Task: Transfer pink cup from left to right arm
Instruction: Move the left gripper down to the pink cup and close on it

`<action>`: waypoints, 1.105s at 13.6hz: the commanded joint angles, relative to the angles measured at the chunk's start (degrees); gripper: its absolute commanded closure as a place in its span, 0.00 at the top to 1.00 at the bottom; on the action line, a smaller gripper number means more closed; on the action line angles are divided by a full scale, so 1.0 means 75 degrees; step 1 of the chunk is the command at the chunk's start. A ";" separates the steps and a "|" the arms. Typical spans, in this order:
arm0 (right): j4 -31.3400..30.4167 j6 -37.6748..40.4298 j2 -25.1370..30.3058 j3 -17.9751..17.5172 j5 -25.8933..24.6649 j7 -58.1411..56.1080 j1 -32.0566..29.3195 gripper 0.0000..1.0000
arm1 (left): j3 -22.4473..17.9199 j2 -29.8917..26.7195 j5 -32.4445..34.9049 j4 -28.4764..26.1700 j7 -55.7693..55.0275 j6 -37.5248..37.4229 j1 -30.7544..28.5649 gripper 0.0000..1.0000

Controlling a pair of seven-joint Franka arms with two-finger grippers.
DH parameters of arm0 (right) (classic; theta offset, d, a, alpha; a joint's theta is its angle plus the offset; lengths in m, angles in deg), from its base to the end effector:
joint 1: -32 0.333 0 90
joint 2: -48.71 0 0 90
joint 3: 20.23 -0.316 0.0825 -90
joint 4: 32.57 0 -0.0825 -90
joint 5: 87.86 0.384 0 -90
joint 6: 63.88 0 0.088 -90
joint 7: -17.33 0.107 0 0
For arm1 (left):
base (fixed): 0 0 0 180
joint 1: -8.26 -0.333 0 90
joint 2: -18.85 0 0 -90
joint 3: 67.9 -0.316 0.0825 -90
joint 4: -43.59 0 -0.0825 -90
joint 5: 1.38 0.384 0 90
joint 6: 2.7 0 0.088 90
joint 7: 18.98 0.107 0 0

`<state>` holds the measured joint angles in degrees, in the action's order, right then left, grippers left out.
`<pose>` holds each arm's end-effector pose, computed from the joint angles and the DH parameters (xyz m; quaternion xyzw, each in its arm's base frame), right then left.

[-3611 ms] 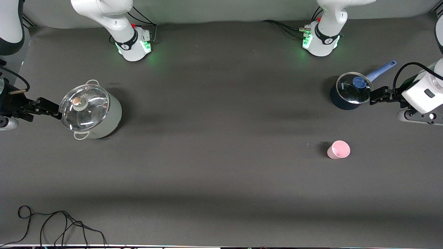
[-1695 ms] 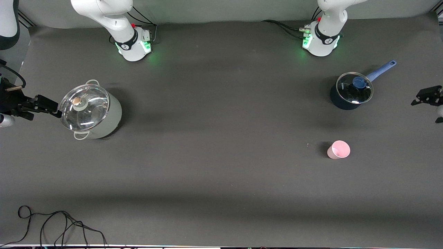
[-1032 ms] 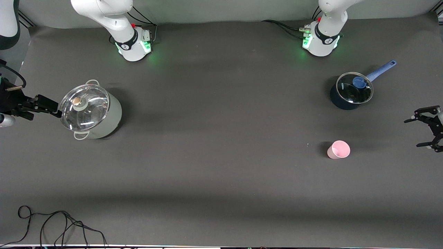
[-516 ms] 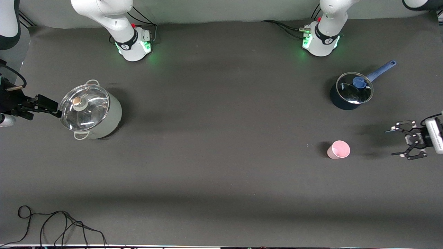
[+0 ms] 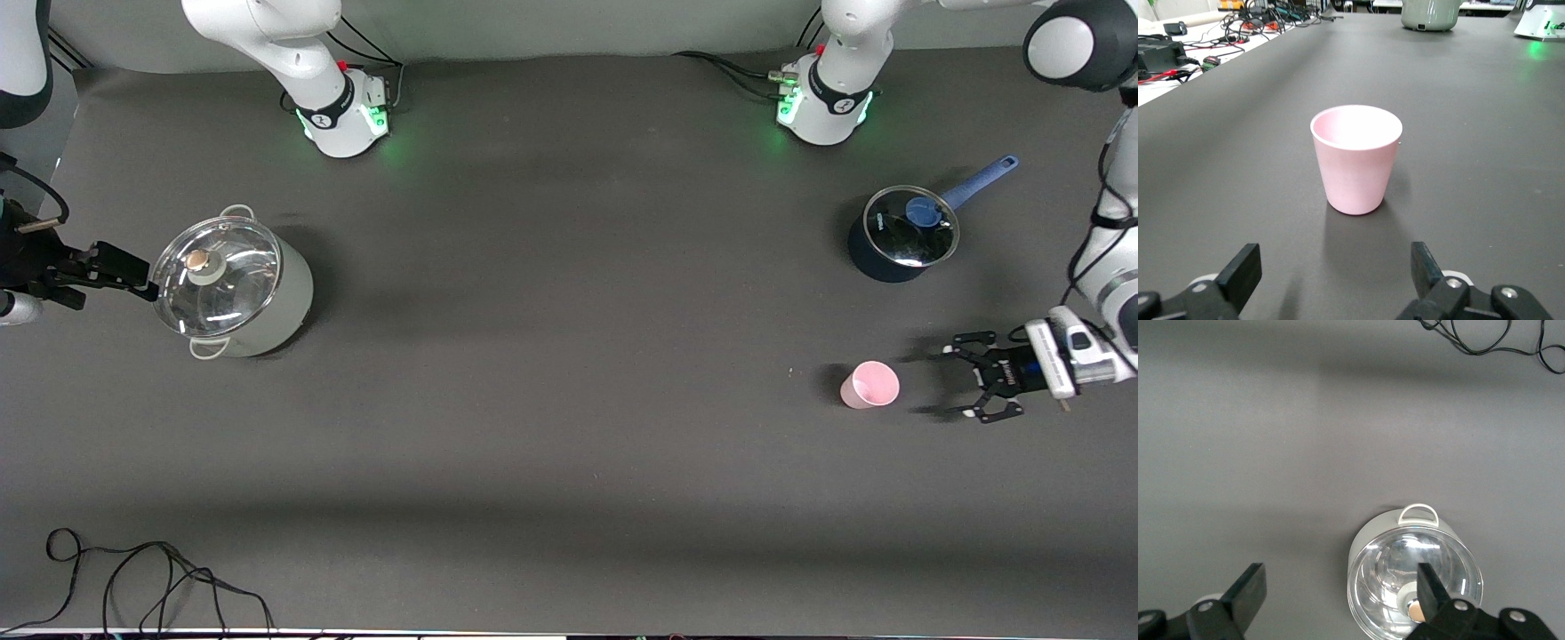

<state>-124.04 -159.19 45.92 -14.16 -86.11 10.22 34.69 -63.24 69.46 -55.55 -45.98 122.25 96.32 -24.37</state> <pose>0.5760 -0.0296 0.5932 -0.9994 -0.0314 -0.0104 0.0117 0.5921 0.2360 0.1197 0.6392 -0.5581 0.3954 0.3517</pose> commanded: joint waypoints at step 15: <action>0.0009 0.0145 0.0091 0.0010 -0.0059 -0.0177 0.0004 1.00 | 0.0892 0.1056 -0.0898 0.0119 0.1279 -0.0887 0.0038 1.00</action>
<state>-124.05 -159.12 45.92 -14.14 -86.13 10.15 34.68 -56.44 76.40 -60.88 -45.88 130.18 90.94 -24.37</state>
